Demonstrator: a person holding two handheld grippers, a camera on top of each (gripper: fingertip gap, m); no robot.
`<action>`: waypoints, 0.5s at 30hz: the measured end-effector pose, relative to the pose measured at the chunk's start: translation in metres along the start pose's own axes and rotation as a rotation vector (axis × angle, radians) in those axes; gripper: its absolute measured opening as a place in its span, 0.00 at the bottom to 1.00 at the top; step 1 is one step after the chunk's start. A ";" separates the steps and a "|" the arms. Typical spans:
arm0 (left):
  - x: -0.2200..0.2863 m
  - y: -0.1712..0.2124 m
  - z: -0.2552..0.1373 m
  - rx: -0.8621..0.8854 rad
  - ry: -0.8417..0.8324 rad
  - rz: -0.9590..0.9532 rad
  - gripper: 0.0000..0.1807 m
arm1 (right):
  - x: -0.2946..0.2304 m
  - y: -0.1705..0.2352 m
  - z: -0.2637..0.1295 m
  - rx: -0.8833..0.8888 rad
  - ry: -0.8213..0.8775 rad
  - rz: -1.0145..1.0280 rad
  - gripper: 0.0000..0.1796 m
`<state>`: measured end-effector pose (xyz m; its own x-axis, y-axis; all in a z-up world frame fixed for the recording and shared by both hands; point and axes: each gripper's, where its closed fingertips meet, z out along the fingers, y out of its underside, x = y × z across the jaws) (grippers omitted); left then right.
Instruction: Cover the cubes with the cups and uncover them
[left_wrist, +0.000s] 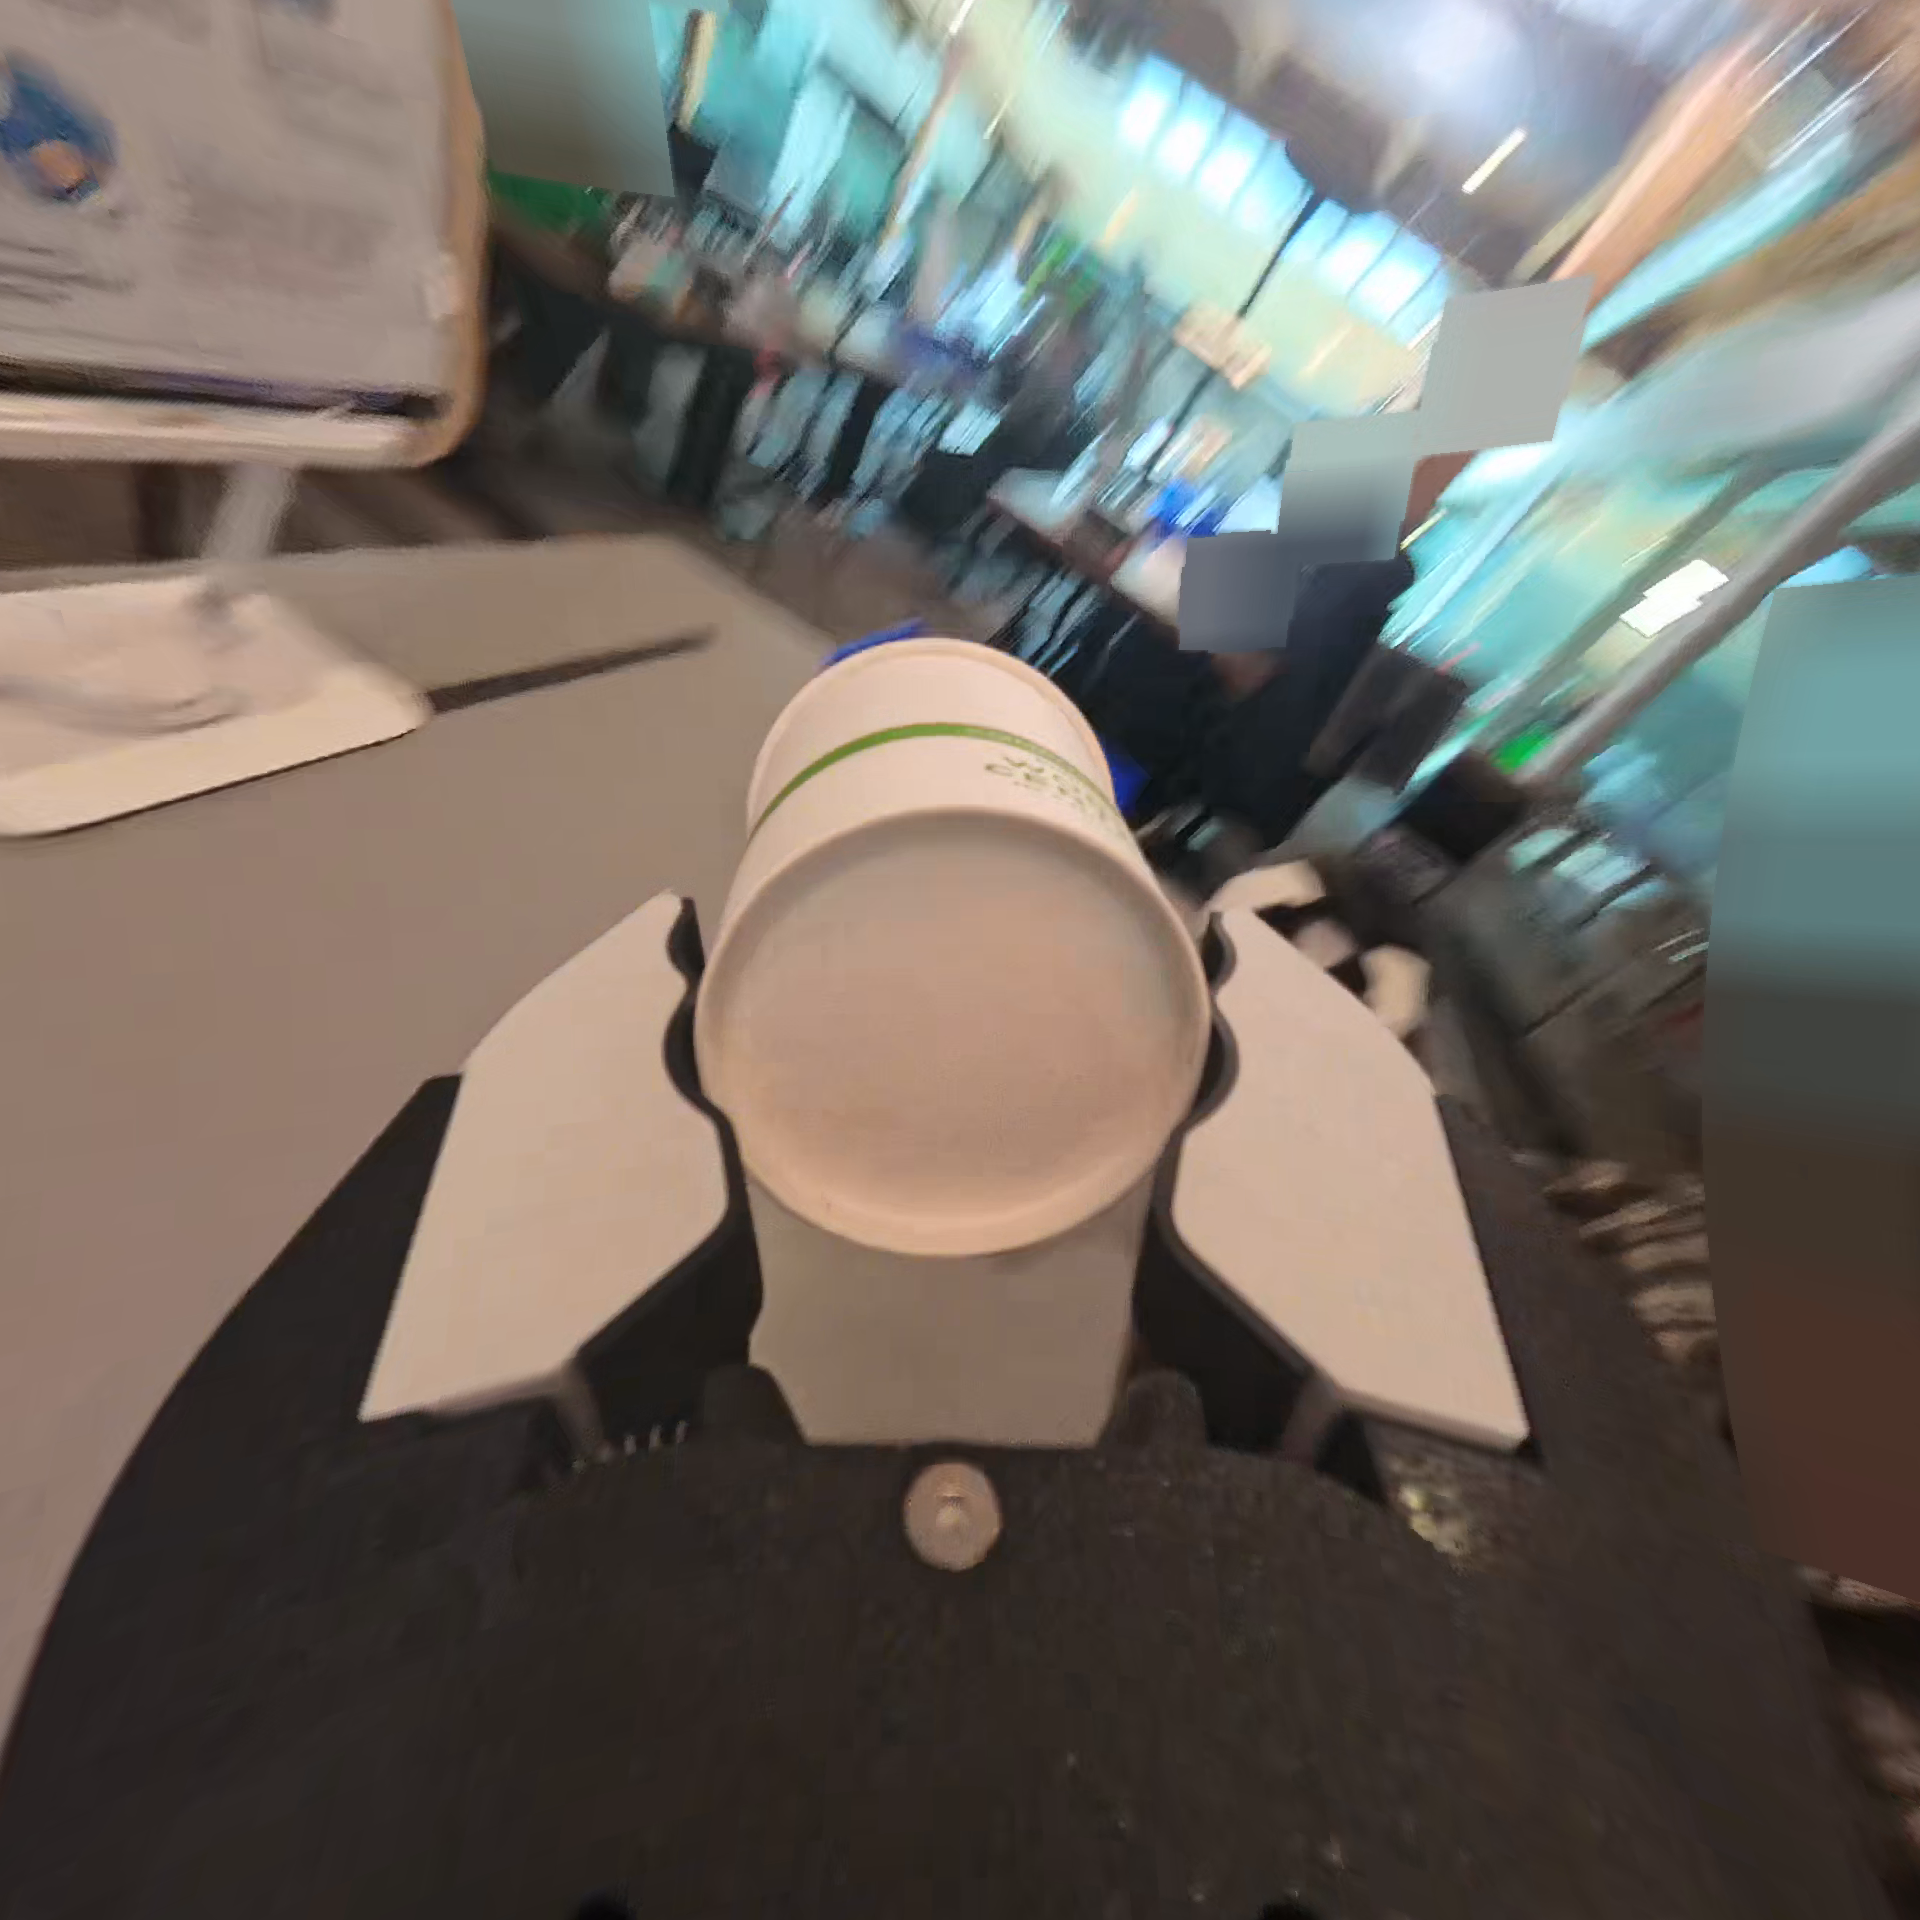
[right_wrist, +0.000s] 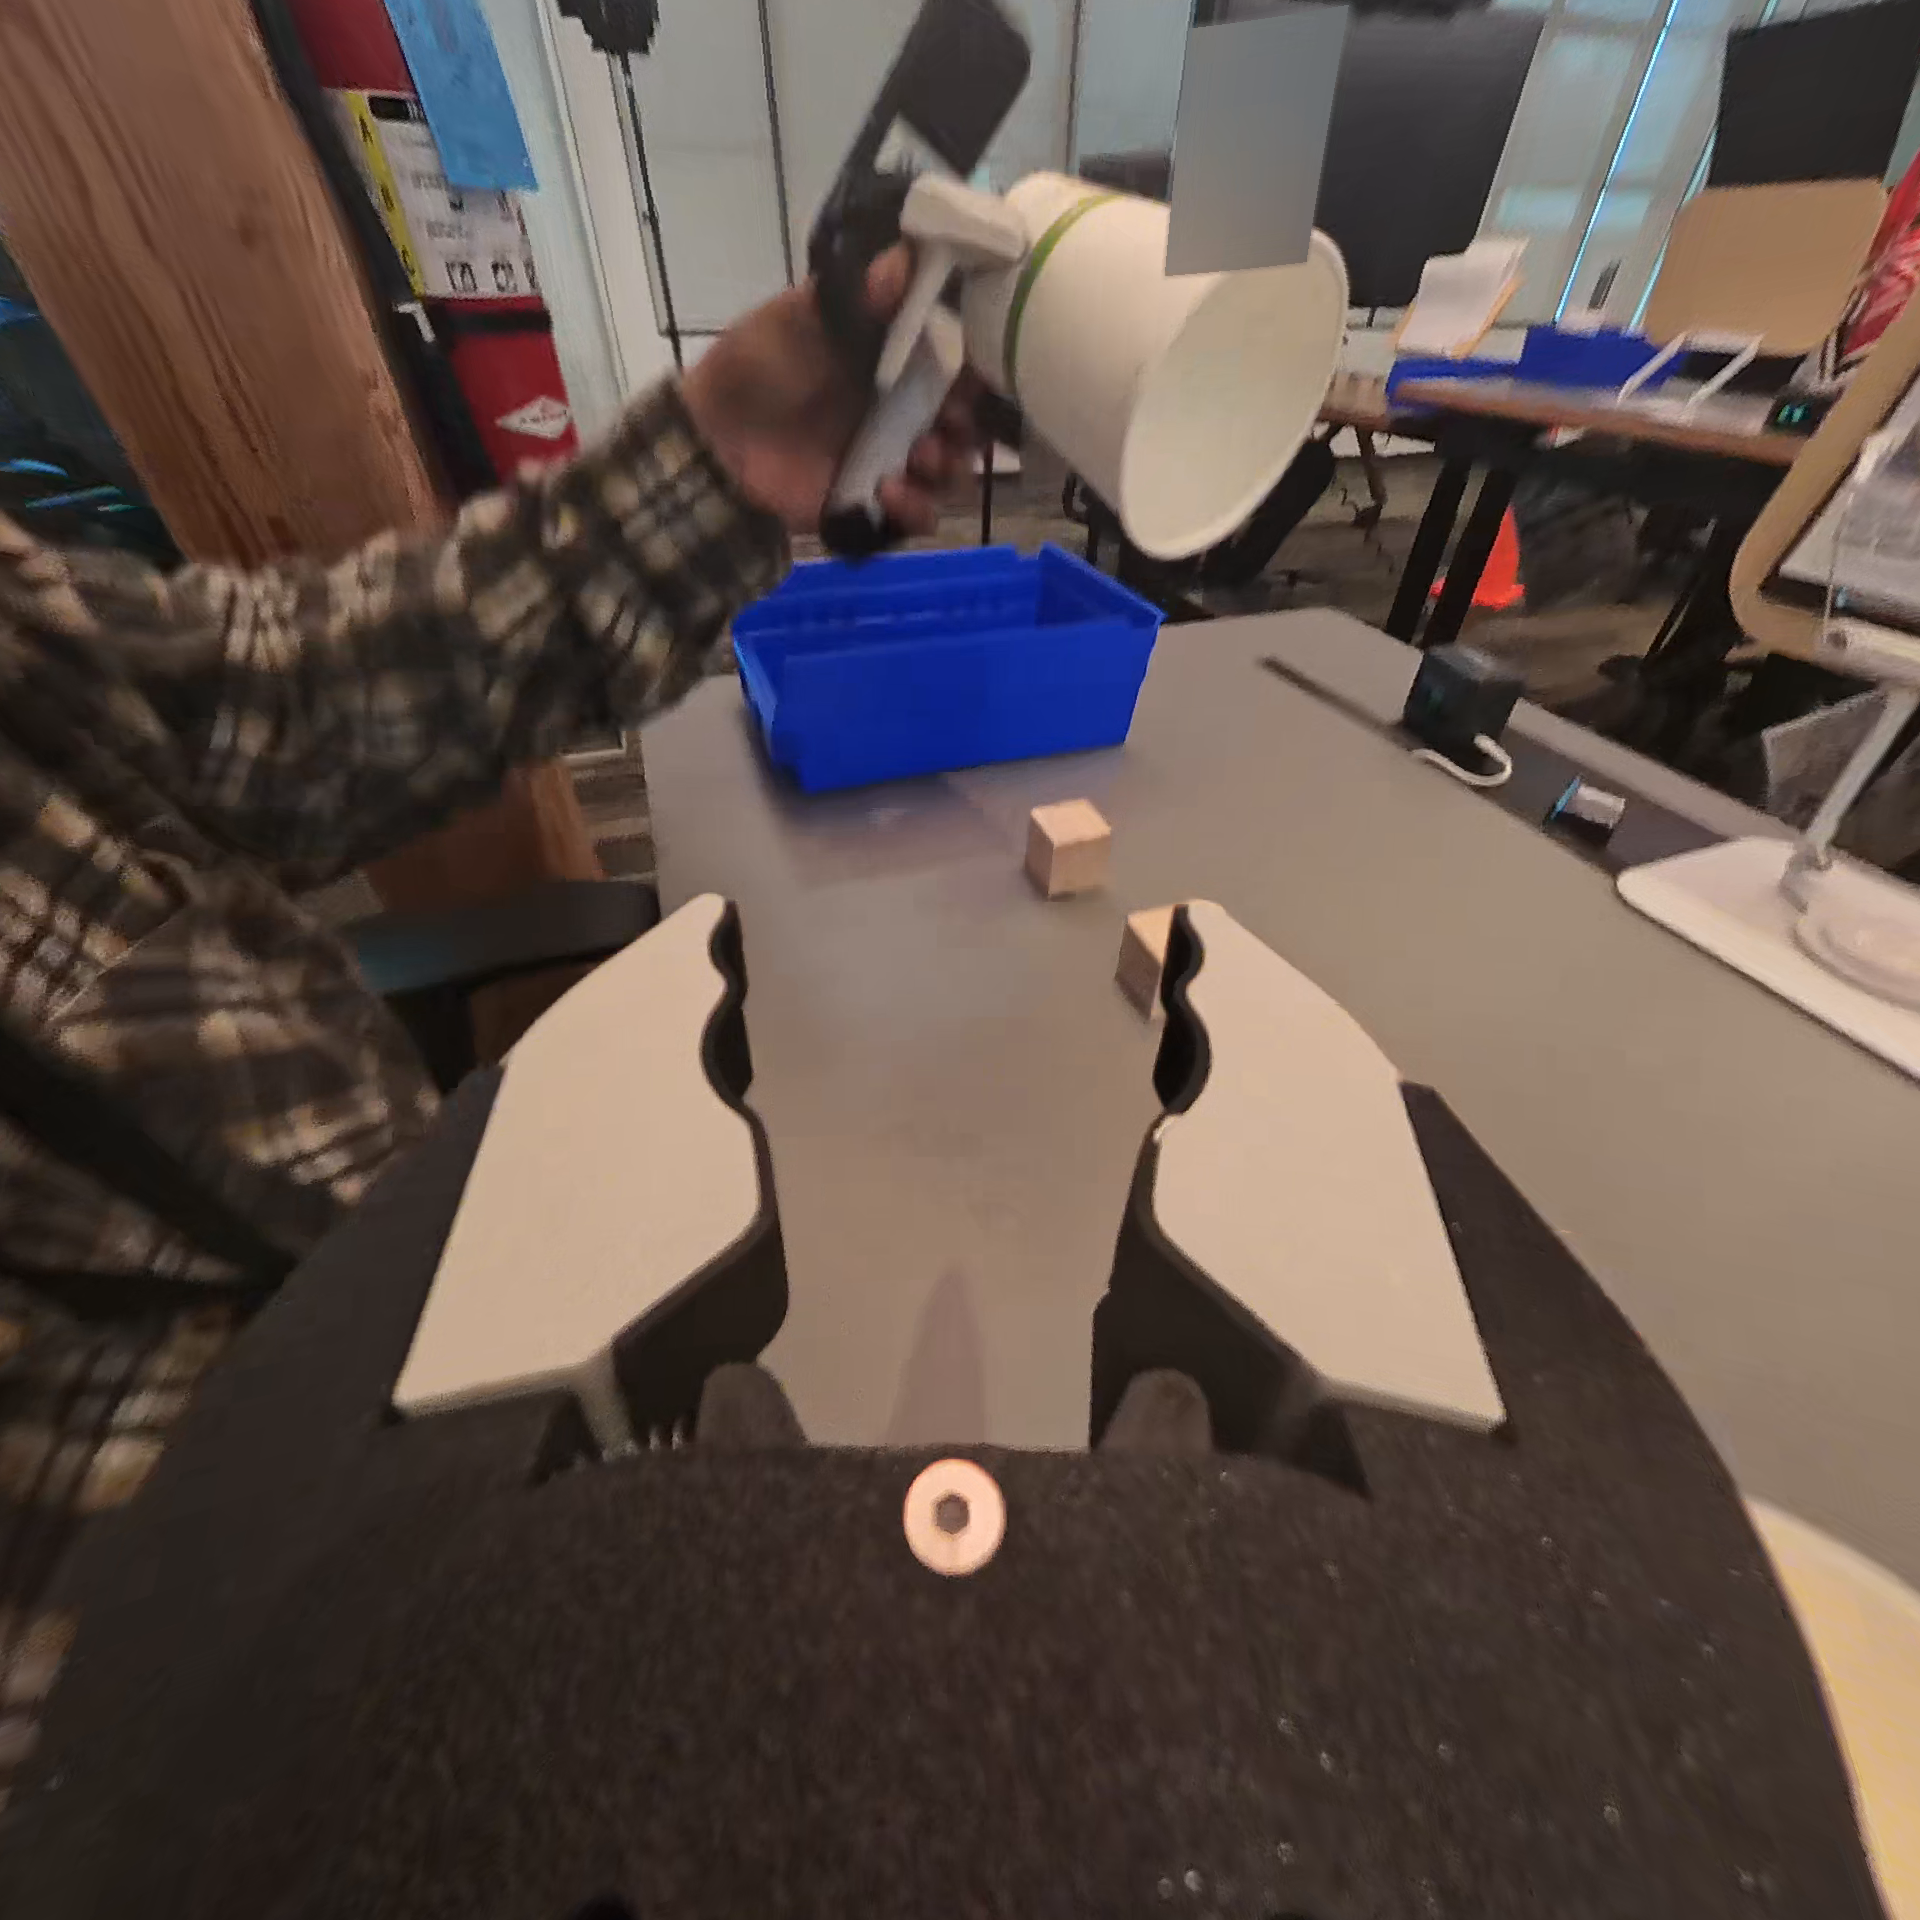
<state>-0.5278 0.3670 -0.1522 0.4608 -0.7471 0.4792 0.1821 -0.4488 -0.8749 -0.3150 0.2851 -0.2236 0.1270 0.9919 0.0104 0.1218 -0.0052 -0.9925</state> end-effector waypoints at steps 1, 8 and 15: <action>0.014 0.005 0.010 0.088 0.090 -0.051 0.49 | 0.004 -0.006 0.010 0.007 -0.005 -0.010 0.42; 0.061 0.066 0.072 0.326 0.456 -0.336 0.49 | 0.015 -0.029 0.060 -0.068 -0.033 -0.124 0.43; 0.072 0.101 0.105 0.204 0.550 -0.398 0.49 | 0.000 -0.003 0.054 -0.350 -0.172 -0.314 0.00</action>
<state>-0.3849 0.3188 -0.2136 -0.1703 -0.7091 0.6843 0.4298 -0.6783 -0.5960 -0.3688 0.2916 -0.2271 -0.1289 0.9590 0.2526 0.4552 0.2835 -0.8441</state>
